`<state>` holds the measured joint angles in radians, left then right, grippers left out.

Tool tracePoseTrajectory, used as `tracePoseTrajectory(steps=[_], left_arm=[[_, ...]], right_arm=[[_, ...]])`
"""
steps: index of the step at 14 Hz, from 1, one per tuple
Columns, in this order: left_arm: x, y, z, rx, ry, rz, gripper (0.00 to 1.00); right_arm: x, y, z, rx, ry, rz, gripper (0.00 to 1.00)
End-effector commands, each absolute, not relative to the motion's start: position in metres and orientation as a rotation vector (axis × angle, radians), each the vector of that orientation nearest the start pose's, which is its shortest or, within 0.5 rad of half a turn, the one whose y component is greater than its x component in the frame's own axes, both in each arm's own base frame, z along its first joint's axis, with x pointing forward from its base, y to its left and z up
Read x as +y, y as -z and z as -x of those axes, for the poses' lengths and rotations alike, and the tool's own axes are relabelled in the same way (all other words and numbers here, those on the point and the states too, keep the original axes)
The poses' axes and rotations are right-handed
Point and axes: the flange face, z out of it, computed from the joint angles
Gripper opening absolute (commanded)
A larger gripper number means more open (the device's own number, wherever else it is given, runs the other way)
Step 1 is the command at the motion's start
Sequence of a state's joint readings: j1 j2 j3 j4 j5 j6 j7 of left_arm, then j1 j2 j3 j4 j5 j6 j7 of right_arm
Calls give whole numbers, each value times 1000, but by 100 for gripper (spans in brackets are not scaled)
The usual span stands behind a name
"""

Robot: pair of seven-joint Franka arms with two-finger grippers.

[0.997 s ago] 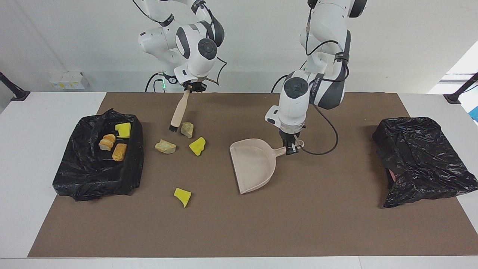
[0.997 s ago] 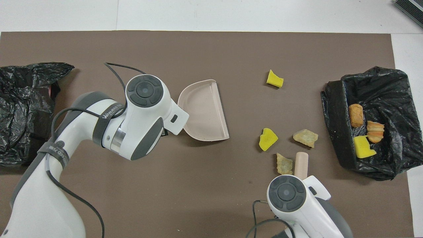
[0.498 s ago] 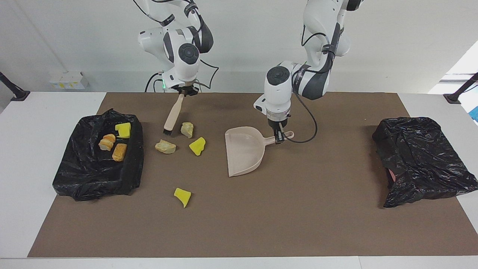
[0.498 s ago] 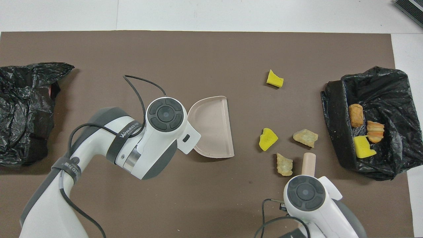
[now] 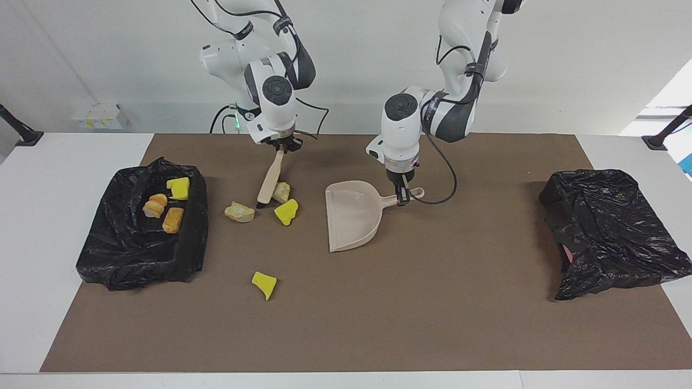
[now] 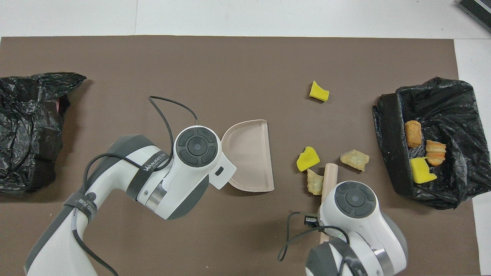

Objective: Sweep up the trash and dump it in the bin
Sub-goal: 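Sweep the yellow sponge and chunk into the dustpan with the right gripper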

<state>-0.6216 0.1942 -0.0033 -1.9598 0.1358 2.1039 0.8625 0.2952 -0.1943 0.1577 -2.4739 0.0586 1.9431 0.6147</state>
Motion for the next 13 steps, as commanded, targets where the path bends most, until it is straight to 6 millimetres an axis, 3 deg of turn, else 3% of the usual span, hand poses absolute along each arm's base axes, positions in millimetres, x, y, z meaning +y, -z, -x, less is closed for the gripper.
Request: tracePoseTrajectory(steps=[1, 4, 6, 8, 10, 13], left_arm=[[-336, -374, -474, 2141, -48, 2124, 0], [-336, -375, -473, 2140, -37, 2125, 0], [-337, -373, -475, 2138, -11, 2127, 0], [-338, -368, -475, 2110, 4, 2156, 0], [-340, -367, -473, 2104, 14, 2162, 0], [-343, -369, -470, 2096, 21, 2172, 0]], right_arm=[[188, -342, -397, 139, -458, 3183, 0], [191, -333, -400, 12, -446, 3168, 0], [200, -335, -392, -53, -479, 3137, 0], [228, -338, -375, -113, -509, 3100, 0], [244, -342, -365, -153, -512, 3084, 0], [271, -355, -359, -225, -519, 3057, 0]])
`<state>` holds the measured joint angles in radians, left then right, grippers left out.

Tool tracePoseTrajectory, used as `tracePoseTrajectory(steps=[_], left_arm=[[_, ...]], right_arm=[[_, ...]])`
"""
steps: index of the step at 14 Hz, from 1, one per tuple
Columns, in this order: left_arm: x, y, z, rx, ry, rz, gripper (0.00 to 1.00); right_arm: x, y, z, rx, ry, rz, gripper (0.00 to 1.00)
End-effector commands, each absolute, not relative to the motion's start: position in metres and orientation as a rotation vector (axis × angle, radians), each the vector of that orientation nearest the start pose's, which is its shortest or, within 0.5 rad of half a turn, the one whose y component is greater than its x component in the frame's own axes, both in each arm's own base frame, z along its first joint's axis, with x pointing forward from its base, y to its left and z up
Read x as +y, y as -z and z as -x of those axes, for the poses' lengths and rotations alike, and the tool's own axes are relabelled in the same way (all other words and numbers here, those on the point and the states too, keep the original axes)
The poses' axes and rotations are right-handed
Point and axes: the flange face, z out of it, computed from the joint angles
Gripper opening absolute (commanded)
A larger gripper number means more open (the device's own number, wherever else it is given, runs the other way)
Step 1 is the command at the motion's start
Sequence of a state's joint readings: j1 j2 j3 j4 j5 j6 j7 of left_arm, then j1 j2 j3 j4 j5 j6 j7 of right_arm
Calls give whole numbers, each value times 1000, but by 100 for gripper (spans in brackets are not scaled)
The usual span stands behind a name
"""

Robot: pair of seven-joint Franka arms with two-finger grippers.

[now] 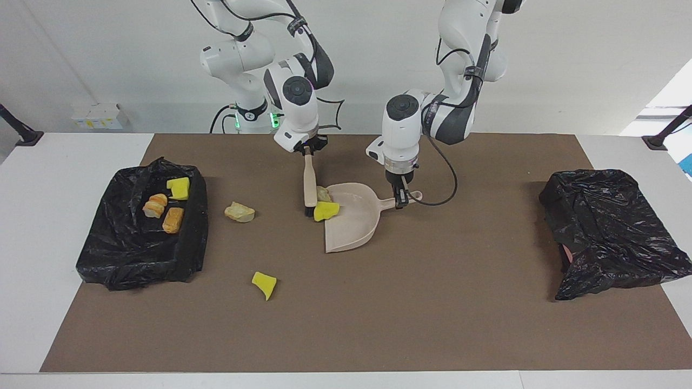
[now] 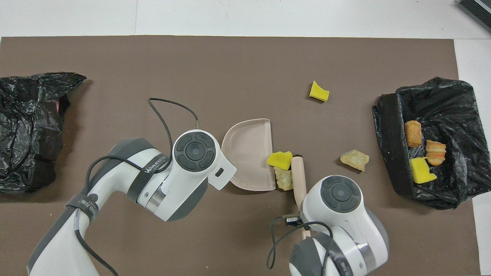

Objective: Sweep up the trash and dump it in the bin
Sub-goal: 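Sweep the yellow sponge and chunk into the dustpan with the right gripper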

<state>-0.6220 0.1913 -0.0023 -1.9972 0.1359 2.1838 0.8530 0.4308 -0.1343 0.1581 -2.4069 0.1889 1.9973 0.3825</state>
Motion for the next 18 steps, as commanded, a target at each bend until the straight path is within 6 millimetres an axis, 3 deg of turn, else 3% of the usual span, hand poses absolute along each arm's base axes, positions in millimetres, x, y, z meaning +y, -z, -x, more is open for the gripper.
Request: tracePoseTrajectory(steps=[1, 7, 10, 14, 18], left_arm=[[-343, -368, -470, 2094, 26, 2175, 0], [-343, -366, -471, 2047, 48, 2239, 0], [-338, -363, -473, 2034, 45, 2282, 0], [-334, -363, -477, 2001, 49, 2353, 0], [-335, -363, -477, 1954, 53, 2393, 0]], right_arm=[[279, -362, -366, -244, -519, 3050, 0], [317, -390, -405, -289, -499, 3019, 0], [318, -408, -425, -291, -445, 3026, 0], [280, -412, -440, -243, -463, 3115, 0], [223, -406, -459, -103, -482, 3300, 0]])
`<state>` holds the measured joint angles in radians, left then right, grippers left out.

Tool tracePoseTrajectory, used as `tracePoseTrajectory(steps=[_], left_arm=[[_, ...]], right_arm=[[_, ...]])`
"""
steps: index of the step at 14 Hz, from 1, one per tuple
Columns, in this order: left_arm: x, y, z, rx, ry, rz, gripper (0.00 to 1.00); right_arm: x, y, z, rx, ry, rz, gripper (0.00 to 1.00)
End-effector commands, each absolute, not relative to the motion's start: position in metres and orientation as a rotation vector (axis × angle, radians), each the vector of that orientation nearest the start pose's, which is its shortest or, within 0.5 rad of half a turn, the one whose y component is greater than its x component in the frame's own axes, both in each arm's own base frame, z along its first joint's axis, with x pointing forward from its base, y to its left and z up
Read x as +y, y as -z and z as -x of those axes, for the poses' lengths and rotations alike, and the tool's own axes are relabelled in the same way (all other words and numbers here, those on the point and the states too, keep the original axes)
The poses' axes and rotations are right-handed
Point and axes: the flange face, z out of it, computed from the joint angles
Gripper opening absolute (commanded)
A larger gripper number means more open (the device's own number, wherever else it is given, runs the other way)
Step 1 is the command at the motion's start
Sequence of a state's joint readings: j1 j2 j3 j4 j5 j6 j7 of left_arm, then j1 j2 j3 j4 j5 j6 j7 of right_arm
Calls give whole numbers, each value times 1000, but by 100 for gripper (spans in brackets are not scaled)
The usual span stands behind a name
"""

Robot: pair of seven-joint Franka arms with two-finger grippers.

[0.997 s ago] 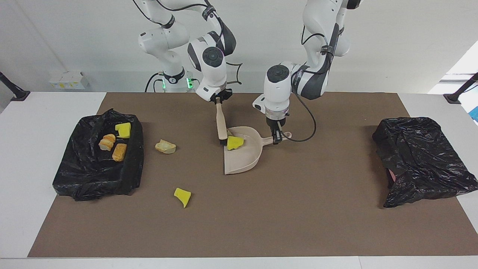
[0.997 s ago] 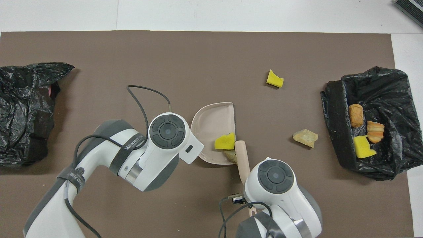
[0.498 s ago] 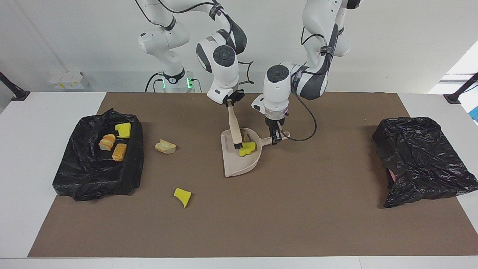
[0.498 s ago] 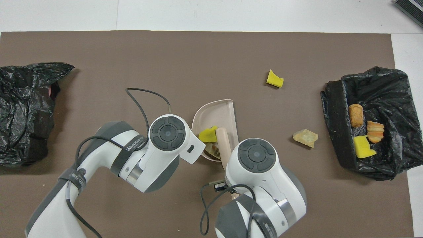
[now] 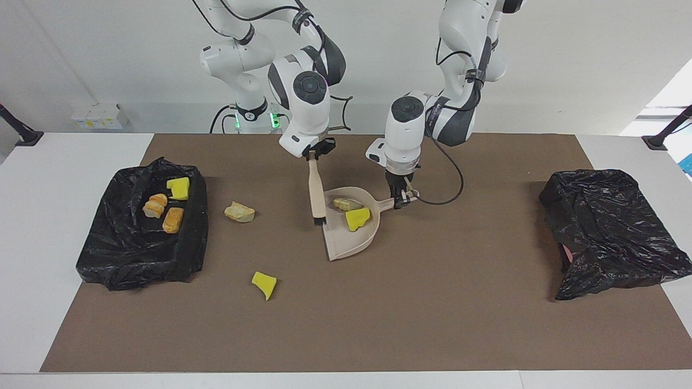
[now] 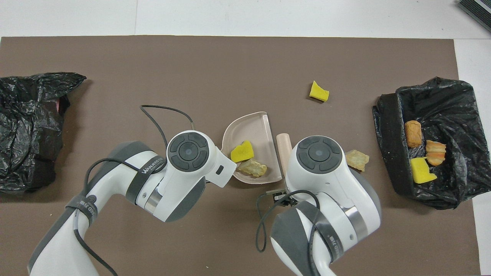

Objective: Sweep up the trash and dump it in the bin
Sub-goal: 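Sweep the yellow sponge and chunk into the dustpan with the right gripper, then sweep the remaining chunk toward the dustpan with the right gripper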

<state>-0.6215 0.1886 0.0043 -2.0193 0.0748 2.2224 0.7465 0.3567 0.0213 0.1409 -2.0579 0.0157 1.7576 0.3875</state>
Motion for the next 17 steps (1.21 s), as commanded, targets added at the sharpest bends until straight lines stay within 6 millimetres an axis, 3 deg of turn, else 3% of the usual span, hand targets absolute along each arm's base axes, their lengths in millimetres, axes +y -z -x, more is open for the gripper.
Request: tracePoseTrajectory(steps=[1, 4, 8, 10, 15, 17], left_arm=[[-336, -365, -477, 1924, 56, 2417, 0], [-340, -365, -474, 1866, 40, 2464, 0], [-342, -367, -475, 1784, 45, 2523, 0], [-342, -367, -473, 1780, 29, 2525, 0], [-347, -366, -464, 1776, 21, 2529, 0], [-352, -365, -458, 1787, 3, 2520, 0]], right_arm=[[205, -401, -462, -49, -504, 3335, 0], [162, -396, -461, 6, -558, 3440, 0], [143, -408, -455, -78, -510, 3630, 0], [129, -402, -441, -106, -488, 3688, 0], [72, -382, -432, -35, -472, 3670, 0], [61, -371, -422, -108, -441, 3642, 0]])
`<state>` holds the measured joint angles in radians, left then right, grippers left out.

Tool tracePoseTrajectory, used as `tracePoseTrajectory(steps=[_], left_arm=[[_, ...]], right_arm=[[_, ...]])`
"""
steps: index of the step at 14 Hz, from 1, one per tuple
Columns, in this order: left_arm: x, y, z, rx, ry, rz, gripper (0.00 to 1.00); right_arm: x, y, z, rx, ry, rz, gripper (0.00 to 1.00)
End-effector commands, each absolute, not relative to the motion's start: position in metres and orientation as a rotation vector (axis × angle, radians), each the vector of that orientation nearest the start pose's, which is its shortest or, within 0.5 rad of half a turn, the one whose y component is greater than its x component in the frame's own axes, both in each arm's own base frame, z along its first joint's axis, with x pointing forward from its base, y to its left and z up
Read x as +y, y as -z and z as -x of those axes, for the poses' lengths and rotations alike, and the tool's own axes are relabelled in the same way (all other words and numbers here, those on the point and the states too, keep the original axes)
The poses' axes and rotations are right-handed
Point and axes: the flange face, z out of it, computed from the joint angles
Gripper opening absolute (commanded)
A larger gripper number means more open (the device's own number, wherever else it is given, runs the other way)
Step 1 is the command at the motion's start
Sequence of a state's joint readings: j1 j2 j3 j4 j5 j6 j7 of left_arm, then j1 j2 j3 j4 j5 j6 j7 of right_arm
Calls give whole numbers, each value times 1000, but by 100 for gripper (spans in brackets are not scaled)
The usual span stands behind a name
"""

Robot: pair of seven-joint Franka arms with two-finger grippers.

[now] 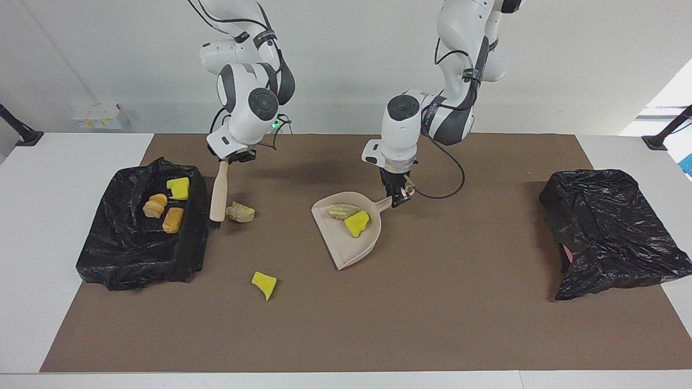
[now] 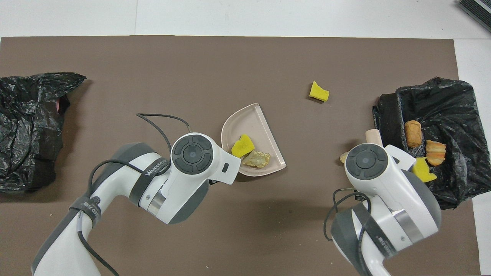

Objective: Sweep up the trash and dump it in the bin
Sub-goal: 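Sweep the remaining chunk toward the dustpan with the right gripper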

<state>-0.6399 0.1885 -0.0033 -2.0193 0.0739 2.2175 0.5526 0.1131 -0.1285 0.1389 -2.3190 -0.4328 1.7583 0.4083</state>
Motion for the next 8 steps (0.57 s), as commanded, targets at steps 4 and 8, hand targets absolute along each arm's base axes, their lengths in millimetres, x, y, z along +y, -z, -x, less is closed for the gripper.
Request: tracePoseTrajectory(steps=[4, 8], left_arm=[[-351, -365, -457, 1786, -14, 2518, 0], [-350, -365, -457, 1784, -19, 2519, 0]], right_arm=[[57, -357, -424, 84, 385, -2699, 0], [82, -330, -443, 76, 463, -2863, 0]])
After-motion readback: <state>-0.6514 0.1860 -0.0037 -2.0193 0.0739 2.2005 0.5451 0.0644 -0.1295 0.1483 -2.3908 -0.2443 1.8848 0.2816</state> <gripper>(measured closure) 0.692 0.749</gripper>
